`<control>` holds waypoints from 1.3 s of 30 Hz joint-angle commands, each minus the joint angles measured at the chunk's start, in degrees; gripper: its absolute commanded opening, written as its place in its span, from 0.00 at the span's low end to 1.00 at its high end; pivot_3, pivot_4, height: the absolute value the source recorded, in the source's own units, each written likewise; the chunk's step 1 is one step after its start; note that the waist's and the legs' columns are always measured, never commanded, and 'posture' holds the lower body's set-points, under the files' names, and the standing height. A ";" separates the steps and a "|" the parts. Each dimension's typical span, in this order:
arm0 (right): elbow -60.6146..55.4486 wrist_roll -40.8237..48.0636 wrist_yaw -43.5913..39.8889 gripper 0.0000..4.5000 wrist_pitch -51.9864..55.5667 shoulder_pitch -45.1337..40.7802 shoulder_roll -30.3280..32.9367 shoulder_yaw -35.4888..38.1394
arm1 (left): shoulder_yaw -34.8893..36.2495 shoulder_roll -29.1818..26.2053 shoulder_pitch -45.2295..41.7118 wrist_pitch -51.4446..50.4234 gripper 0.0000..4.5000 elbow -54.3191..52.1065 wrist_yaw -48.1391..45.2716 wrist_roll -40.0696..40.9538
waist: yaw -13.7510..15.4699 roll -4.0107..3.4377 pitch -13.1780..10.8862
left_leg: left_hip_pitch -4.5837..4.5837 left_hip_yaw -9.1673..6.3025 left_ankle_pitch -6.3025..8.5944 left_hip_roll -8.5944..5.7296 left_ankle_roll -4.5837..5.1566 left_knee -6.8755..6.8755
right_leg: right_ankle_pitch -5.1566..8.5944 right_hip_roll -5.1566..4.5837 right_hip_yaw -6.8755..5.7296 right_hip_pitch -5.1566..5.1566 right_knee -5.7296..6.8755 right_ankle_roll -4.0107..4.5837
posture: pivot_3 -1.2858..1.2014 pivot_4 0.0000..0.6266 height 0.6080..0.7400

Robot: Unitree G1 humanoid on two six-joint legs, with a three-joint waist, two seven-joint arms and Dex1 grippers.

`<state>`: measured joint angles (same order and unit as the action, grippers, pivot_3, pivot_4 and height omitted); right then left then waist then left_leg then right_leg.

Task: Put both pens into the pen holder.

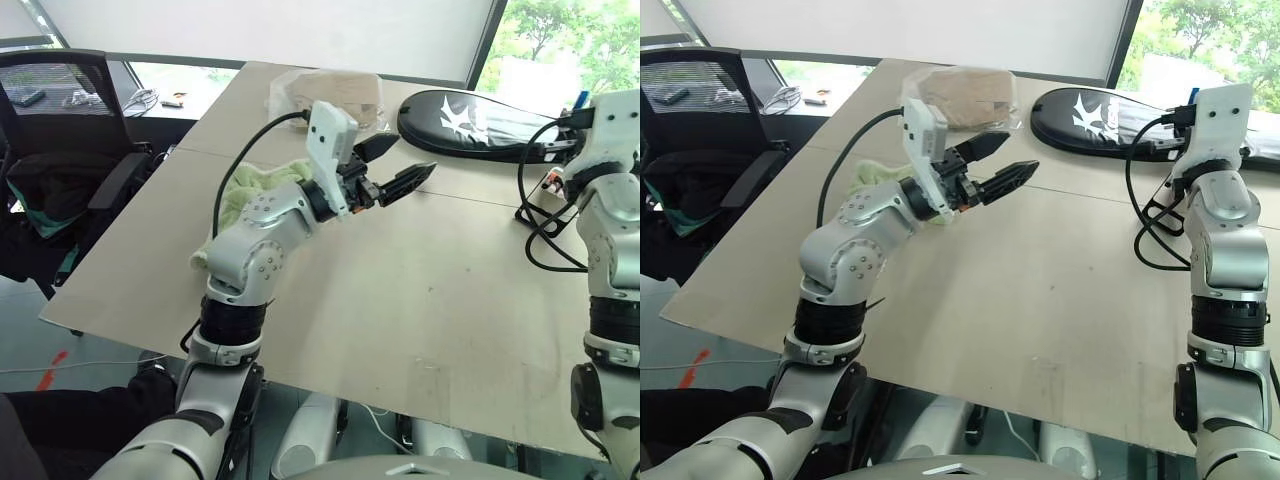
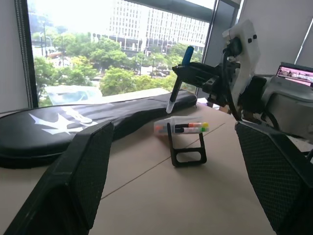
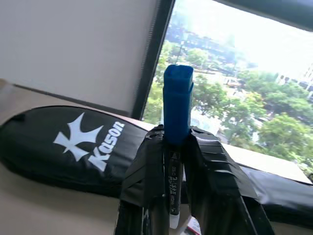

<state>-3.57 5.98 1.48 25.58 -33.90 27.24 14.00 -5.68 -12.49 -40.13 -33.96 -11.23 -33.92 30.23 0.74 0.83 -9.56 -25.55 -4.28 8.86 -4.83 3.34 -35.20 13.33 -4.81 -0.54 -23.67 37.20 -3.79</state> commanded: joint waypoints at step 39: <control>7.41 -10.13 6.43 0.61 -24.06 8.62 -7.31 -0.75 | -3.32 -4.16 3.00 -0.49 0.91 -3.06 -8.96 -0.95 | -0.14 -0.06 0.00 | 0.46 0.21 -0.03 0.05 -0.03 0.07 | 0.02 0.20 0.20 0.13 0.36 0.03 | 0.52 0.24 1.00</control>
<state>5.05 -3.35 7.02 3.38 -25.65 19.92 13.07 -9.54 -16.57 -37.06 -35.69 -12.34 -42.72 29.36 0.60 0.77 -9.55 -25.07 -4.06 8.83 -4.78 3.31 -35.11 13.35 -4.61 -0.34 -23.52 37.57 -3.76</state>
